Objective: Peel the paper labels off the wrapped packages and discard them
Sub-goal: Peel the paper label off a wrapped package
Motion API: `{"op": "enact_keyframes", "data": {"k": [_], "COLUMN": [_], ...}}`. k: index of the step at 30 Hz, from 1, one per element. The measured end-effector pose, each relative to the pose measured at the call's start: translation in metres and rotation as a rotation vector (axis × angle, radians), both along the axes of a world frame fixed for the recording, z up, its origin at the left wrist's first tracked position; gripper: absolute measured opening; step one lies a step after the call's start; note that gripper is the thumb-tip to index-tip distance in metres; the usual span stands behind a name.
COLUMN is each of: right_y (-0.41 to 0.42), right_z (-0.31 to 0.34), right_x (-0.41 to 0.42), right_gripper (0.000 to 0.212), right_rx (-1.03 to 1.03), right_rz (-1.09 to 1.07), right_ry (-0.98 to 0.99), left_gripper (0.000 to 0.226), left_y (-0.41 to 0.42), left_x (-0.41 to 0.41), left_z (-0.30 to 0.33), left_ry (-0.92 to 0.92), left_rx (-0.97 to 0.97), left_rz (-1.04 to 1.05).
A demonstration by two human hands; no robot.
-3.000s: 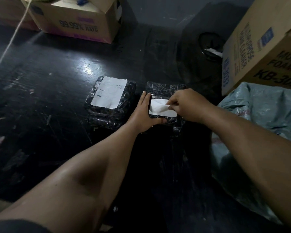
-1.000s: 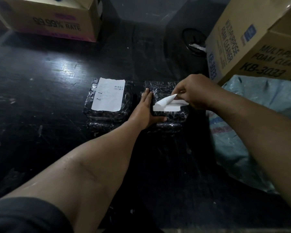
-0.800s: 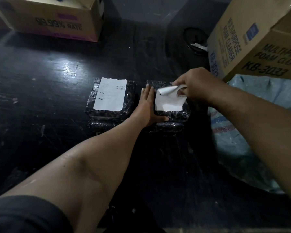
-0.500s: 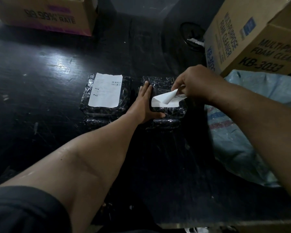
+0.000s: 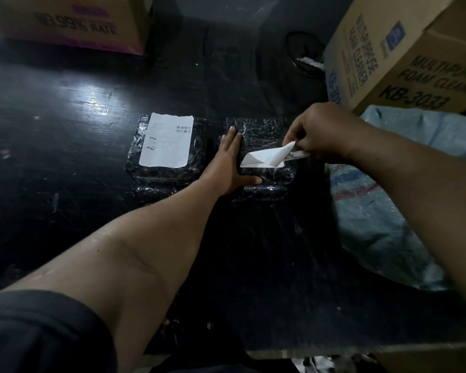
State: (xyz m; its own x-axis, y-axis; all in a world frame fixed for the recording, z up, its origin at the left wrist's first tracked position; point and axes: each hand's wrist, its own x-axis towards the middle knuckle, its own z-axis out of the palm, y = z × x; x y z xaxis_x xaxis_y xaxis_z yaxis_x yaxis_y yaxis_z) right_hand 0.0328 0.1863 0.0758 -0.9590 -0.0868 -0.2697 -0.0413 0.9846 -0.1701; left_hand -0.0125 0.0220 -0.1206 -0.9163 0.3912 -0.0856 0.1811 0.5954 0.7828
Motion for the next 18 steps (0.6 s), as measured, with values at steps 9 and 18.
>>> {"op": "enact_keyframes", "data": {"k": [9, 18], "right_y": [0.081, 0.109], "right_z": [0.064, 0.068], "right_x": [0.033, 0.049], "right_gripper": [0.022, 0.017], "right_rx": [0.098, 0.023], "right_rz": [-0.132, -0.114], "right_ry": [0.201, 0.319], "left_gripper": [0.137, 0.136], "left_y": [0.034, 0.017], "left_x": [-0.012, -0.002], "left_z": [0.037, 0.034], "left_ry": [0.022, 0.065], "left_rx": [-0.021, -0.400], "left_rz": [-0.071, -0.094]}}
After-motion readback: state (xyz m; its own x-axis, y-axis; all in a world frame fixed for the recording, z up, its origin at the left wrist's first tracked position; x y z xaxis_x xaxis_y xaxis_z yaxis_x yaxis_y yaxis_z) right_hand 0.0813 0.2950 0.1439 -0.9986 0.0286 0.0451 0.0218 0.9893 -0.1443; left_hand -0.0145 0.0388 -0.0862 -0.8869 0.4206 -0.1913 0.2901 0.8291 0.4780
